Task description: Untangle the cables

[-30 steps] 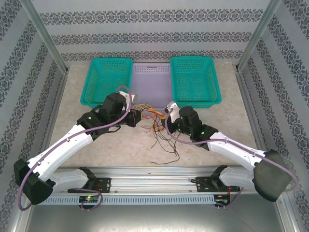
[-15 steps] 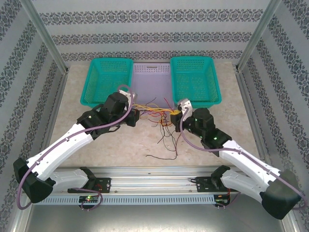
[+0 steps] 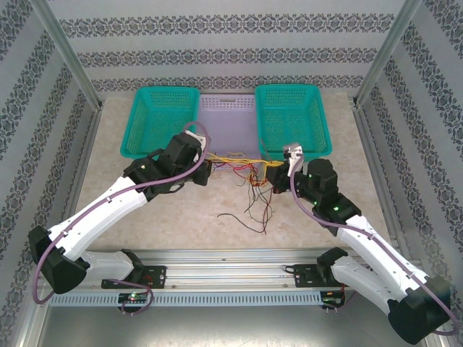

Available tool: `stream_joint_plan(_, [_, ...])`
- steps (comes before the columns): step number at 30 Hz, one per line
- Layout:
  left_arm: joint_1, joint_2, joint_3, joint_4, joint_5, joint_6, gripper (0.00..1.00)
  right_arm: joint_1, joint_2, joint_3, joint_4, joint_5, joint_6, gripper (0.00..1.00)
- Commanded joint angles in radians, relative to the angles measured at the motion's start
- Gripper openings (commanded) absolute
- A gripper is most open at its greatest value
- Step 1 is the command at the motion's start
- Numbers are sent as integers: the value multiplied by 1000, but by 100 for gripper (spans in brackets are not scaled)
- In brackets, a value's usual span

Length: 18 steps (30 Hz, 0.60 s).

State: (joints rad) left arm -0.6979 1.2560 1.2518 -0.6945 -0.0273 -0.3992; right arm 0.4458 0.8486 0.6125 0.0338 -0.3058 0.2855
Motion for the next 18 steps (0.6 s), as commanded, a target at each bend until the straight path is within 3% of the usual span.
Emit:
stream_joint_plan(1, [90, -49, 22, -231, -263, -24, 0, -98, -8, 21, -91, 209, 71, 0])
stream_joint_plan(5, [92, -71, 4, -179, -164, -16, 0, -98, 0, 4, -43, 116, 83, 7])
stream_joint_plan(10, [92, -77, -5, -144, -136, -32, 0, -95, 34, 16, -25, 37, 89, 6])
stream_joint_plan(17, [92, -63, -20, -98, -86, -65, 0, -63, 78, 29, -3, -10, 87, 23])
stream_joint_plan(18, [92, -62, -22, -91, -80, -67, 0, -56, 82, 28, 9, -25, 80, 18])
